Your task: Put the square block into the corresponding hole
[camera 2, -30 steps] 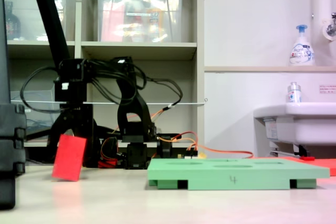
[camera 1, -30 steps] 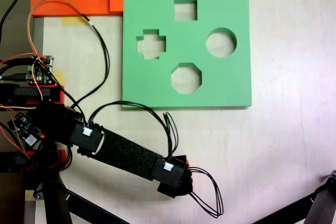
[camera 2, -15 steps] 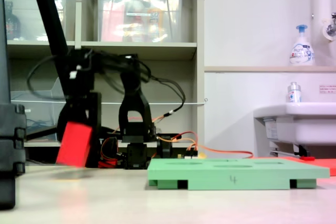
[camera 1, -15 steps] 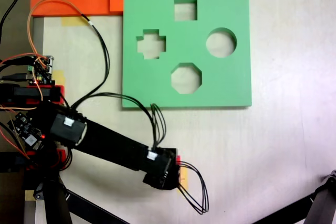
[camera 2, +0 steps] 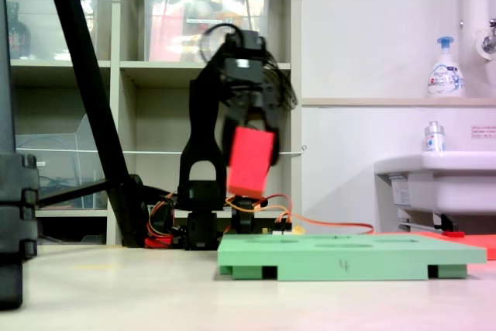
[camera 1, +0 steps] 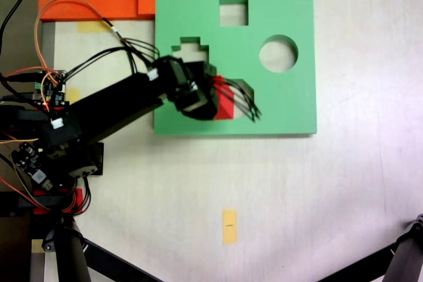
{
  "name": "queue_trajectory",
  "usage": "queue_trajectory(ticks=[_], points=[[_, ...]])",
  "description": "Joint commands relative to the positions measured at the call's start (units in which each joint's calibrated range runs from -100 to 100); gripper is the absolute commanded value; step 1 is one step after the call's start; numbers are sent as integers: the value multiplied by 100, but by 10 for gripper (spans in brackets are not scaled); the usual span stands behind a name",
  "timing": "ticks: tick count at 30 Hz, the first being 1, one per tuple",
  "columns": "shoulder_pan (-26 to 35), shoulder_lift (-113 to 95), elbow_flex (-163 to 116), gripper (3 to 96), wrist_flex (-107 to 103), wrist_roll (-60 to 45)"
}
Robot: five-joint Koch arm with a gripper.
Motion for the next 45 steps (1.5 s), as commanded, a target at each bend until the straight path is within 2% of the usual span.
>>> queue_trajectory(ticks=[1,11,24,45], points=[[298,1005,1120,275,-166,430],[816,3994,3712,277,-166,1167],[1099,4651,3742,277,-166,1607],[1192,5363,4211,283,614,1416]])
